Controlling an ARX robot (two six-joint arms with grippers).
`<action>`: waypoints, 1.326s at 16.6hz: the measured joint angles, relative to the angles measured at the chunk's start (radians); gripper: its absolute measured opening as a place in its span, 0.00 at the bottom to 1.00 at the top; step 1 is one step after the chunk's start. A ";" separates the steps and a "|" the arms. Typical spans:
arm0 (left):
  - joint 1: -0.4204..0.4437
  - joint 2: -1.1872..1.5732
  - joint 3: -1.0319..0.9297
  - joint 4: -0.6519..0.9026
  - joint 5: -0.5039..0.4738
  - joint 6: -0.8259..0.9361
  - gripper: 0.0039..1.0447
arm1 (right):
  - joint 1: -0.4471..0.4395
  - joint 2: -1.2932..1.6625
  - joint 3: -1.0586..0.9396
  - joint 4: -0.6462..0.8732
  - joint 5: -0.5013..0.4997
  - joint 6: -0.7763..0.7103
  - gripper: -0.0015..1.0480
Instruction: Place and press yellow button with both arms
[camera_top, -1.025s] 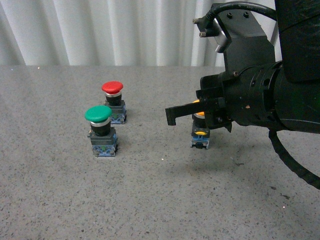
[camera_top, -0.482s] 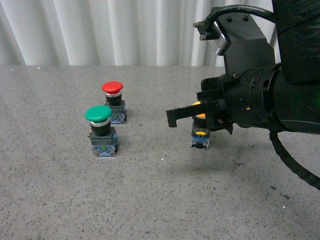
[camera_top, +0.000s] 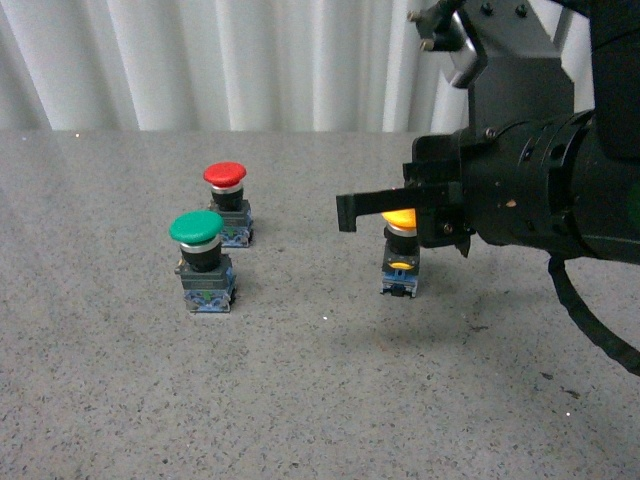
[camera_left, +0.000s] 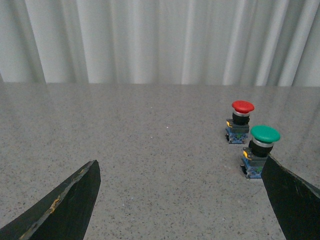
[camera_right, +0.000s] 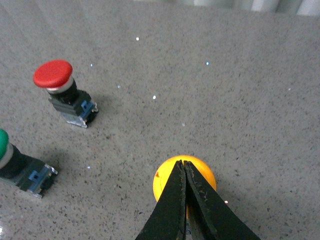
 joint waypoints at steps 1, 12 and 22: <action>0.000 0.000 0.000 0.000 0.000 0.000 0.94 | 0.000 -0.020 -0.005 0.015 0.005 0.006 0.02; 0.000 0.000 0.000 0.000 0.000 0.000 0.94 | -0.019 -0.639 -0.246 0.011 0.068 0.167 0.02; 0.000 0.000 0.000 0.000 0.000 0.000 0.94 | -0.349 -1.171 -0.675 -0.084 0.057 -0.107 0.02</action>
